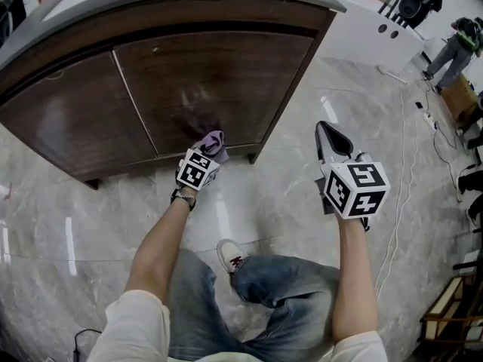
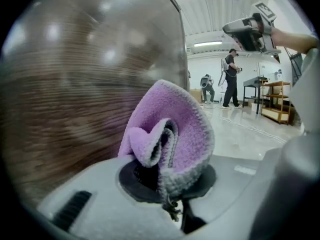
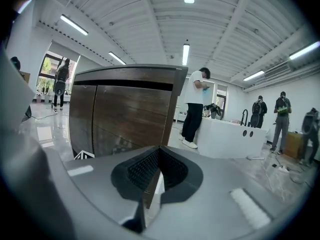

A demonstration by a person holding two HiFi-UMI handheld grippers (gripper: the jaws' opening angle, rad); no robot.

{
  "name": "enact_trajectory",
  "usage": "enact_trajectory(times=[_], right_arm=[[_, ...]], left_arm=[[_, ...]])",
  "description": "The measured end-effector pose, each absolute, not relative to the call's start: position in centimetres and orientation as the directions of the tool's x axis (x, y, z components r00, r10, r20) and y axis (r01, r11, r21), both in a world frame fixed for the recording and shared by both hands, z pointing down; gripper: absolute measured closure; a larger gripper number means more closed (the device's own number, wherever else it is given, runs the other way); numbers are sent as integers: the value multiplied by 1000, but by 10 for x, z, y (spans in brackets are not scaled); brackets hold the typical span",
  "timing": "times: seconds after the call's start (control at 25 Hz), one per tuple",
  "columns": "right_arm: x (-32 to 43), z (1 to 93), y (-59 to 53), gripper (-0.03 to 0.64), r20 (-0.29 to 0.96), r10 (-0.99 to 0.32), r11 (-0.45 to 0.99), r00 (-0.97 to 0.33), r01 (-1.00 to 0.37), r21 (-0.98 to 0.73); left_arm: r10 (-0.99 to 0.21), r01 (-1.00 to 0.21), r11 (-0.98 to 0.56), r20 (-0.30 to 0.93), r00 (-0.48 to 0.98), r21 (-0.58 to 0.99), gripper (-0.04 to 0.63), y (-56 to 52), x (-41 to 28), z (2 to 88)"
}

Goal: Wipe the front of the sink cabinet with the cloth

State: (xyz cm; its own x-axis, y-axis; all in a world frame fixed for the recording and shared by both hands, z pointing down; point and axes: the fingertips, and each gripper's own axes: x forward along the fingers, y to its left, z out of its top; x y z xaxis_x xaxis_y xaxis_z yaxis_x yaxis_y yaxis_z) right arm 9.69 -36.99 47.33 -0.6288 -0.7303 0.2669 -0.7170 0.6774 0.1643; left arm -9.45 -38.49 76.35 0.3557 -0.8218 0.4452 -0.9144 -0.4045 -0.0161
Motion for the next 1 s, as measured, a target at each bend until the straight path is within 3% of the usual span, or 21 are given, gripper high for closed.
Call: enact_trajectory(times=[0.84,1.0], right_arm=[[162,487,-374,611,288,-780,610,-556,-778,152],[160,487,-372,611,290,-774,619,-563,-769,161]], left_arm=[[-732,-823,-568,459,503,-5,546,-461,47,771],[-732,-791,-608,431,528,-62,546,-467,67,758]])
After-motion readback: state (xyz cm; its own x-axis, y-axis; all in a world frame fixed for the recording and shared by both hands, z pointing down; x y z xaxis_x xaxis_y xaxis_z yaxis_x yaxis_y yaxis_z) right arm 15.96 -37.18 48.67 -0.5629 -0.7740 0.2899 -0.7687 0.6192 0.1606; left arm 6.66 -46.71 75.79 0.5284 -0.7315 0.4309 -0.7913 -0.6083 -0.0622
